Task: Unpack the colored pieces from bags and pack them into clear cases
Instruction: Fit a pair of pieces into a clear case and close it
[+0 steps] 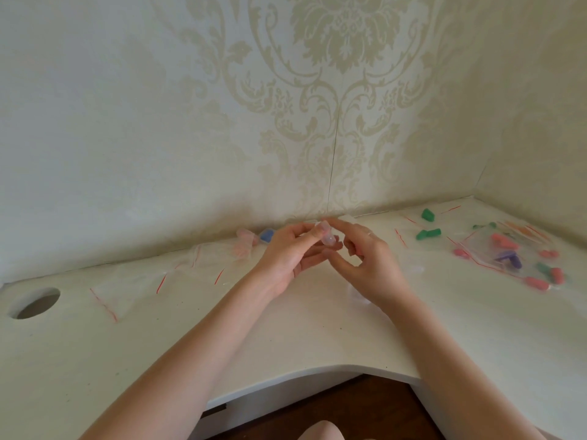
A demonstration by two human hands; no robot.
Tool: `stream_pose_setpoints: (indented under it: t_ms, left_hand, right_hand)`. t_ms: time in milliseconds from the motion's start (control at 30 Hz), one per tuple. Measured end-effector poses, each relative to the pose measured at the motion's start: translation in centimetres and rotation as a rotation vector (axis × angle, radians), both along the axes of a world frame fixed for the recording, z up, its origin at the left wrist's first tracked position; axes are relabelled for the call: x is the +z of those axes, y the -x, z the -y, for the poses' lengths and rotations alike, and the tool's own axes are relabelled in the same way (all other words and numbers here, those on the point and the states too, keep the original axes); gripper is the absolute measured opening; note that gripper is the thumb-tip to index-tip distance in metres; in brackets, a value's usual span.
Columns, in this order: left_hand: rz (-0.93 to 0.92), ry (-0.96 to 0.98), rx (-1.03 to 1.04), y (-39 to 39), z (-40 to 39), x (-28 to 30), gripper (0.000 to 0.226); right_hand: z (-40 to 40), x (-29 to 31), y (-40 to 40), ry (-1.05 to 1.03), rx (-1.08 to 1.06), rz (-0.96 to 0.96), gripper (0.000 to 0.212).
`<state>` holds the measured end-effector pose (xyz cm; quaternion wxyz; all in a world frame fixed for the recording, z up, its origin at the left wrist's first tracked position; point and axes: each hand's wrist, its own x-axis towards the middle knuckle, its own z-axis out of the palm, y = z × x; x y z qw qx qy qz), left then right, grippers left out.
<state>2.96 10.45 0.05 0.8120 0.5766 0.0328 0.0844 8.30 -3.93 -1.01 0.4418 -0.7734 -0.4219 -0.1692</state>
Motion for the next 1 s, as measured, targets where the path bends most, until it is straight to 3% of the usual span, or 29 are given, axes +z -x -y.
stream_pose_setpoints:
  t_ms: [167,233,367,467,567,767,1000]
  left_hand:
    - [-0.035,0.025,-0.044,-0.1,-0.2,0.0,0.033]
    - [-0.035,-0.022,0.008,-0.2,-0.2,-0.1,0.028]
    - [0.137,-0.505,0.277,-0.5,-0.1,-0.9,0.04]
    - [0.226,-0.664,0.291,-0.2,0.4,-1.1,0.038]
    - [0.226,-0.672,0.311,-0.1,0.5,-1.0,0.031]
    - [0.26,-0.787,0.247,0.0,0.0,-0.9,0.03]
    - [0.212,-0.82,0.132,0.1,-0.1,-1.1,0.031]
  right_hand:
    - [0.0,0.0,-0.2,-0.022,-0.025,0.033,0.036]
    - [0.0,0.0,-0.1,-0.041,-0.008,-0.041,0.03]
    - [-0.2,0.2,-0.4,-0.226,-0.009,-0.449,0.019]
    - [-0.5,0.1,-0.4,-0.153,-0.071,-0.473,0.017]
    - [-0.4,0.1,-0.5,-0.143,-0.027,-0.507,0.019]
    - [0.0,0.0,-0.8,-0.181,0.157,-0.796,0.024]
    - [0.5,-0.1,-1.1,-0.165,0.292,-0.892,0.033]
